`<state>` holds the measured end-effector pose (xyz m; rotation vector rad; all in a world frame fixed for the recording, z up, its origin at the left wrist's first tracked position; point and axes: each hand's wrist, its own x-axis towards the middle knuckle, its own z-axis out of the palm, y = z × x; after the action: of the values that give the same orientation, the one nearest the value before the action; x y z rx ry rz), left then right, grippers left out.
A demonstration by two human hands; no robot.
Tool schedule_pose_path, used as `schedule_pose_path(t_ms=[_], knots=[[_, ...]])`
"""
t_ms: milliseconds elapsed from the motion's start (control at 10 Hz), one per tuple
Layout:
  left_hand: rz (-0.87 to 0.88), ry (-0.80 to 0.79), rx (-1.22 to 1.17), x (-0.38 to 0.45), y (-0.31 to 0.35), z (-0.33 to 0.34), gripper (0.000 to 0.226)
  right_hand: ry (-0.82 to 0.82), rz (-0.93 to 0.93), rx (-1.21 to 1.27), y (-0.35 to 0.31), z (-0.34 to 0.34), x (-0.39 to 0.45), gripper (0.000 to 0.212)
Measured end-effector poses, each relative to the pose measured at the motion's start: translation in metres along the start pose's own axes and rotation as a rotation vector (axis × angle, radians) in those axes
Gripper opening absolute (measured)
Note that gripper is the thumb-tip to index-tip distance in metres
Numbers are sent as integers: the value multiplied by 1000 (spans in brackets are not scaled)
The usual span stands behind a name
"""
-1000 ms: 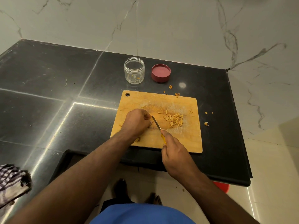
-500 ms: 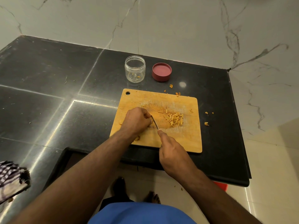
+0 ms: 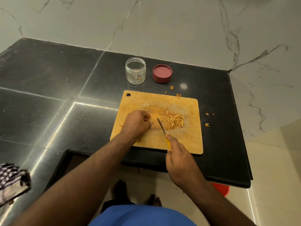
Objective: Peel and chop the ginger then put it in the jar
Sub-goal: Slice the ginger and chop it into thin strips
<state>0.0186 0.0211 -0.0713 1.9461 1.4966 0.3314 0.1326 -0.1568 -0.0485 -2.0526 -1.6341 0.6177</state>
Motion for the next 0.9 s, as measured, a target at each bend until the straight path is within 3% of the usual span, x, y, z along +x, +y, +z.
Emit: schedule_pose_path(t_ms=[200,900], knots=[[3,-9,-6,0,0,-1,25,-23,-109,-15,5,7,12,50],[-2,-8,-22,3,2,-2,15,-145,3,-20,-5,11,22,53]])
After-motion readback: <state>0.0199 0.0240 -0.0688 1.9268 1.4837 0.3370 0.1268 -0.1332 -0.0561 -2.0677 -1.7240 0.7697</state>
